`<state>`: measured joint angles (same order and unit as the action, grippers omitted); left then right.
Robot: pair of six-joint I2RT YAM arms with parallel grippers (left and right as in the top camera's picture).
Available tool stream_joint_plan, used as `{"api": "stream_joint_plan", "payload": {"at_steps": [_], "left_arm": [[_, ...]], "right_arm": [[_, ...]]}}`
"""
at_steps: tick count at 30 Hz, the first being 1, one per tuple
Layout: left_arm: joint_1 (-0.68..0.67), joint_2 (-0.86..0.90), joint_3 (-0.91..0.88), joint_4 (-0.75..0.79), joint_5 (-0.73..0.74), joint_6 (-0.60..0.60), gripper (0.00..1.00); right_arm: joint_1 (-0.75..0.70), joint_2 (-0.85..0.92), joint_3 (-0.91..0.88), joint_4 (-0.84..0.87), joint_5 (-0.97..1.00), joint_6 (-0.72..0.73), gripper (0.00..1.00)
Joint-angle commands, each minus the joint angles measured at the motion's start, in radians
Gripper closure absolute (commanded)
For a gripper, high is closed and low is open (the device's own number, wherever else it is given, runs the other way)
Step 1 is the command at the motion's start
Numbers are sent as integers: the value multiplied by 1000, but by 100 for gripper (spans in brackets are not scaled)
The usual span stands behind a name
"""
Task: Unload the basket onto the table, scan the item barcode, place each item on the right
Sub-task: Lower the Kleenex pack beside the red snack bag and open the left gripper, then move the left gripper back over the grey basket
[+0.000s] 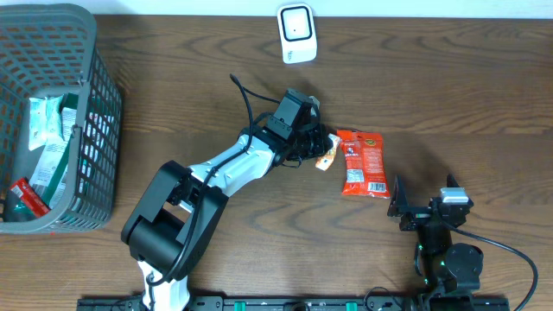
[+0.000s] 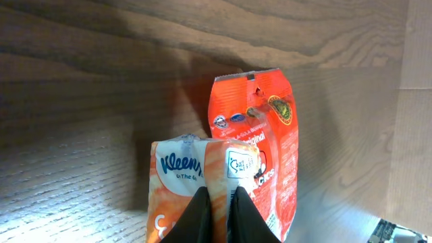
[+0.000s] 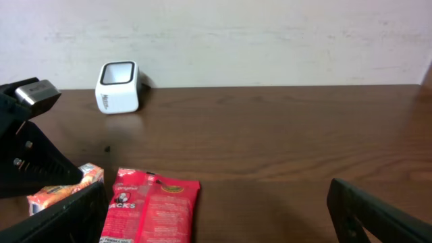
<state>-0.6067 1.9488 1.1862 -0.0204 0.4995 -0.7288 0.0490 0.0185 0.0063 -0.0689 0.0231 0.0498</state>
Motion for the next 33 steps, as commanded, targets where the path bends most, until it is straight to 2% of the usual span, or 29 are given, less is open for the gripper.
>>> {"api": "stream_joint_plan", "payload": {"at_steps": [1,4,20,26,33], "left_arm": [[2,24,-5,1,21,30,93],[2,30,-5,0,21,70,92],[8,73,-5,4,40,101,92],[29,72,-5,7,55,108,74],[56,63,-4,7,82,119,71]], "right_arm": [[-7,-4,-1,-3,10,17,1],[-7,-4,-1,-3,10,17,1],[-7,-4,-1,-3,10,17,1],[-7,-4,-1,-3,10,16,1],[-7,-4,-1,-3,10,17,1]]}}
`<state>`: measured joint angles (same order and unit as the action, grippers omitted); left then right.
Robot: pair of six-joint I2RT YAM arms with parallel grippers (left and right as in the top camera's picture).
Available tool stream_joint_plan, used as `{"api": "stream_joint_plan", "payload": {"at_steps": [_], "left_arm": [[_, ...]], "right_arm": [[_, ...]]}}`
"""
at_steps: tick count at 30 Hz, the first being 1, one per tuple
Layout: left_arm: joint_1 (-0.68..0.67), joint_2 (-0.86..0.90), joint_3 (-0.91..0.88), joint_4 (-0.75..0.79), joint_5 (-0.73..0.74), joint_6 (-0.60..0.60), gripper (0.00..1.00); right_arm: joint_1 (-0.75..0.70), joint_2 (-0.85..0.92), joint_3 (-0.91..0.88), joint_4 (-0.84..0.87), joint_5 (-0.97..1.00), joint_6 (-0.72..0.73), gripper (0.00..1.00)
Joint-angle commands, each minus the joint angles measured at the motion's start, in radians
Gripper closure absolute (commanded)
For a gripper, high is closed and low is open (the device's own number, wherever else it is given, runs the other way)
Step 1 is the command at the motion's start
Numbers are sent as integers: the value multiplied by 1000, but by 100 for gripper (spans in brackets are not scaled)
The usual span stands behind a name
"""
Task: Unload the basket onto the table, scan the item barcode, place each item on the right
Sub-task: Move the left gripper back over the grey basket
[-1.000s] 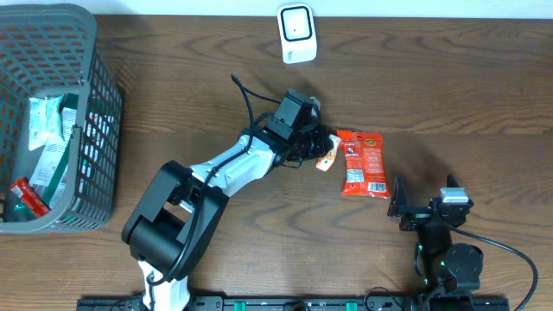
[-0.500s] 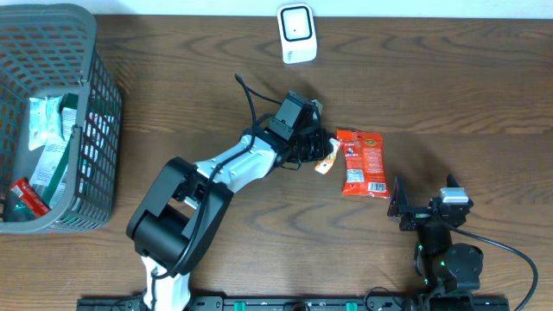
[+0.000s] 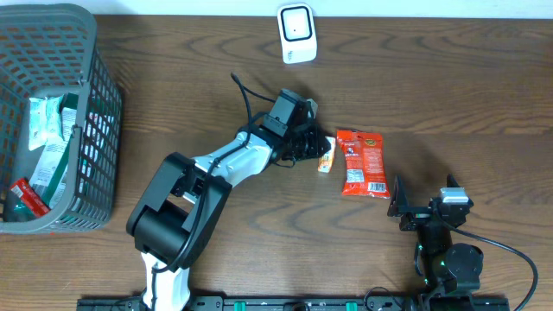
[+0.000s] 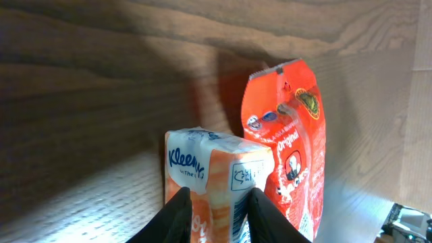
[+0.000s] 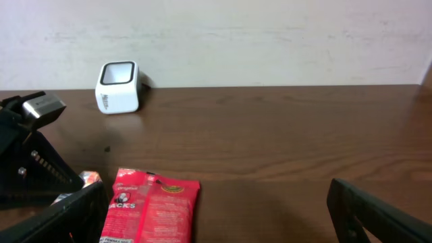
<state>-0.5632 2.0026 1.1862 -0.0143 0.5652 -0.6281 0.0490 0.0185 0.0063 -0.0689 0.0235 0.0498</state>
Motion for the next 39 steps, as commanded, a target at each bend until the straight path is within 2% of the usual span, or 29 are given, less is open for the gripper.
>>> {"api": "stream_joint_plan", "payload": {"at_steps": [1,5,8,13,17,18,21,22,23,26,30,36,37,39], "left_arm": [[13,9,-4,2,24,19,68],[13,-8,-4,1,30,33,60],[13,-45,-4,1,29,33,58],[19,-196,18,-50,-10,98,50],[27,-312,117,-291,-158,185,49],[37,-353,209,-460,-260,241,47],[66,-377,394,-724,-435,320,43],[101,-376,536,-888,-542,348,40],[130,-375,619,-970,-595,365,37],[233,-377,795,-1106,-691,373,32],[409,-389,912,-1144,-708,373,31],[695,-385,906,-1134,-709,373,26],[783,-370,893,-1134,-709,373,26],[853,-350,885,-1133,-709,373,25]], "right_arm": [[-7,-4,-1,-3,10,16,1],[-7,-4,-1,-3,10,17,1],[-7,-4,-1,-3,10,17,1],[-7,-4,-1,-3,9,17,1],[-7,-4,-1,-3,10,17,1],[-7,-4,-1,-3,10,17,1],[-7,-4,-1,-3,10,16,1],[-7,-4,-1,-3,10,16,1],[-7,-4,-1,-3,10,16,1],[-7,-4,-1,-3,10,17,1],[-7,-4,-1,-3,10,17,1],[-7,-4,-1,-3,10,17,1],[-7,-4,-1,-3,10,17,1],[-7,-4,-1,-3,10,17,1]]}}
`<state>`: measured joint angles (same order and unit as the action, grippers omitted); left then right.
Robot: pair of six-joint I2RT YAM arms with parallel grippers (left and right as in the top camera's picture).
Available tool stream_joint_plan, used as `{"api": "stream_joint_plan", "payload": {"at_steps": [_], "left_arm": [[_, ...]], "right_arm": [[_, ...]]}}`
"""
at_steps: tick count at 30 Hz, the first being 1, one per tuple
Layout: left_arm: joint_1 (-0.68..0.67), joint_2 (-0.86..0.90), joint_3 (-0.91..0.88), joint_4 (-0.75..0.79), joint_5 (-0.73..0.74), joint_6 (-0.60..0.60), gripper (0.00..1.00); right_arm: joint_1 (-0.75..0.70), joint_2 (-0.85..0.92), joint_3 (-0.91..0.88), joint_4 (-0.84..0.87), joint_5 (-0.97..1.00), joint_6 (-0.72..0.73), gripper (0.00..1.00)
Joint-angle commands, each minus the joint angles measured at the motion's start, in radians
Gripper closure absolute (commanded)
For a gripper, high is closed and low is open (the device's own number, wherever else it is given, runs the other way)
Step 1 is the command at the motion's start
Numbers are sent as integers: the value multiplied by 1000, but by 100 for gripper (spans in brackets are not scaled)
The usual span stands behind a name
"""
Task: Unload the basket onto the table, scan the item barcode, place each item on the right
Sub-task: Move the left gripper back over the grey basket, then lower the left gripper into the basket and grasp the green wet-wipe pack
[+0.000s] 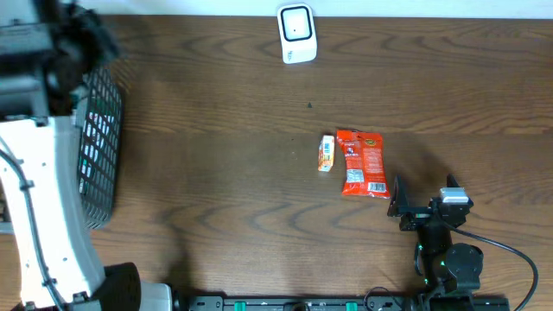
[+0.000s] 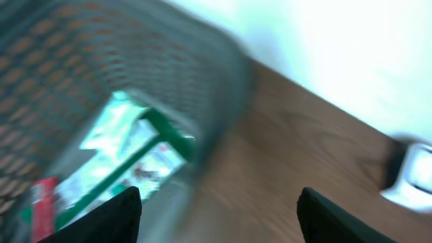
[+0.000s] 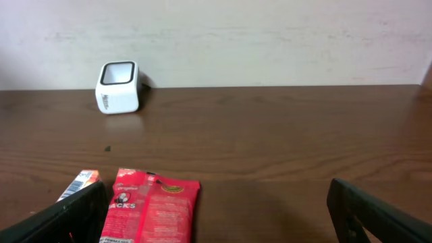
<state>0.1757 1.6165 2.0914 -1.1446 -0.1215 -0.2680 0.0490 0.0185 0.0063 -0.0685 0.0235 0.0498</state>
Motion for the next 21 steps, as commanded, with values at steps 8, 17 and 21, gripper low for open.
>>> {"api": "stream_joint_plan", "payload": {"at_steps": [8,17,21], "left_arm": [[315,213,-26,6,-22,79,19],[356,432,-26,84,-21,232,16],[356,524,-26,159,-21,305,15]], "right_arm": [[-7,-4,-1,-3,10,17,1],[-7,-4,-1,-3,10,17,1],[-7,-4,-1,-3,10,17,1]]}}
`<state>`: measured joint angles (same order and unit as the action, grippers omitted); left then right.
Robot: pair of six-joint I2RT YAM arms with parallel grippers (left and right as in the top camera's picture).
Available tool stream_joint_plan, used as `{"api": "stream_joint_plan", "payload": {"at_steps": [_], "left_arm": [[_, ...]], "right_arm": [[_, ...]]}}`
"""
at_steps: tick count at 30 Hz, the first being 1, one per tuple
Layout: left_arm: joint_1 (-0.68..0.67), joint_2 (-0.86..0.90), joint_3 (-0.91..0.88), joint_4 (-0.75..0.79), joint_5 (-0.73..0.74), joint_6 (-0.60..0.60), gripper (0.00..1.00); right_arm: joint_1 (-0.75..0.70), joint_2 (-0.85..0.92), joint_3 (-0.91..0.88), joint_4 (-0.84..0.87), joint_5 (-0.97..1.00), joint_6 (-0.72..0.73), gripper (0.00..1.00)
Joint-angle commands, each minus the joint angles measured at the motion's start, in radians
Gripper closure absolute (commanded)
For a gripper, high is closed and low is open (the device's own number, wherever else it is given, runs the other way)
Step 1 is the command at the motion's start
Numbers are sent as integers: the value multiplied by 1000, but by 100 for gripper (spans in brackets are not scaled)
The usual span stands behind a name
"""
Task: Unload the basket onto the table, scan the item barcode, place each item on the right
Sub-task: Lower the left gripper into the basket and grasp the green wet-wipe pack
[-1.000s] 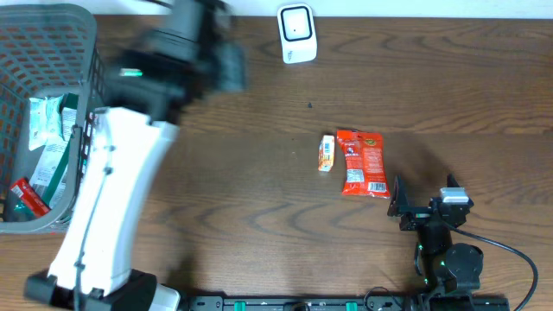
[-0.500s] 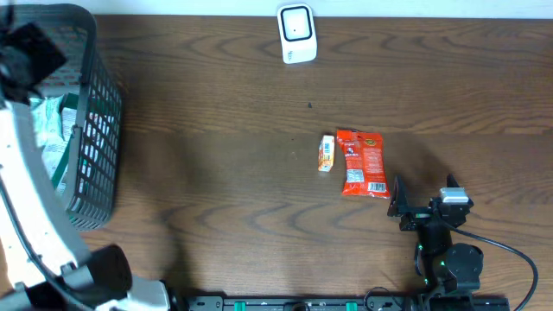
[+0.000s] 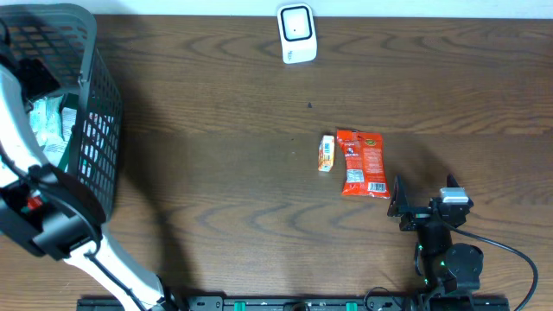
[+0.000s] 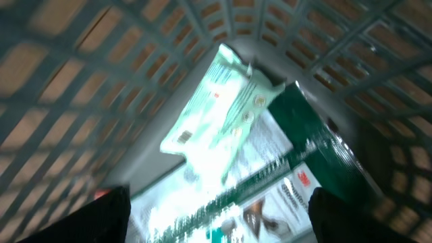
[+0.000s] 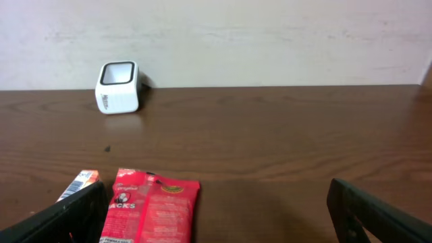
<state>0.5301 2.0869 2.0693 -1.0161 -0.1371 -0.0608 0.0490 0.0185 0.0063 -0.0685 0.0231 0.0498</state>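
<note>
The white scanner (image 3: pixel 295 33) stands at the table's far edge, also in the right wrist view as the scanner (image 5: pixel 118 88). A small orange tissue pack (image 3: pixel 326 153) lies beside a red snack bag (image 3: pixel 363 162) mid-table. My left gripper (image 4: pixel 216 226) is open inside the grey basket (image 3: pixel 97 112), over a pale green packet (image 4: pixel 223 101) and a green-and-white package (image 4: pixel 290 182), with nothing between its fingers. My right gripper (image 5: pixel 216 226) rests open near the front edge, just behind the red snack bag (image 5: pixel 152 209).
The basket fills the table's left end, and my left arm (image 3: pixel 34 207) rises along the left edge into it. More packets and a red item lie in the basket. Its mesh walls (image 4: pixel 81 81) close in round the left gripper.
My left gripper was over the basket's rim, with the table and scanner still in its view. Now it is down inside the basket, close above the green packets. It is still open.
My left gripper was shut on the tissue pack beside the red snack bag. Then its jaws stood open round the pack lying on the table. Then the arm was over the basket, the pack left by the bag. Now it is inside the basket. The right arm stayed still.
</note>
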Motion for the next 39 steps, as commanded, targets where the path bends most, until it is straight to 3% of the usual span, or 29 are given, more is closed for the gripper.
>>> {"api": "stream_joint_plan", "payload": {"at_steps": [1,15,18,20,22,27,29,34,39], "left_arm": [[2,71,-4,43,-5,108,15],[4,315,-4,129,-5,151,15],[4,339,-4,129,-6,151,25],[4,342,-4,128,-6,151,41],[4,341,-4,128,-6,151,46],[8,340,-3,100,25,150,46],[15,329,3,85,108,150,39],[62,249,26,89,371,125,36],[116,145,26,90,399,79,33]], "right_arm": [[-7,-4,-1,-3,10,17,1],[-7,-4,-1,-3,10,17,1],[-7,-4,-1,-3,10,17,1],[-7,-4,-1,-3,10,17,1],[-7,-4,-1,-3,10,17,1],[-7,-4,-1,-3,10,17,1],[-7,-4,-1,-3,10,17,1],[-7,-4,-1,-3,10,17,1],[-7,-4,-1,-3,10,17,1]]}}
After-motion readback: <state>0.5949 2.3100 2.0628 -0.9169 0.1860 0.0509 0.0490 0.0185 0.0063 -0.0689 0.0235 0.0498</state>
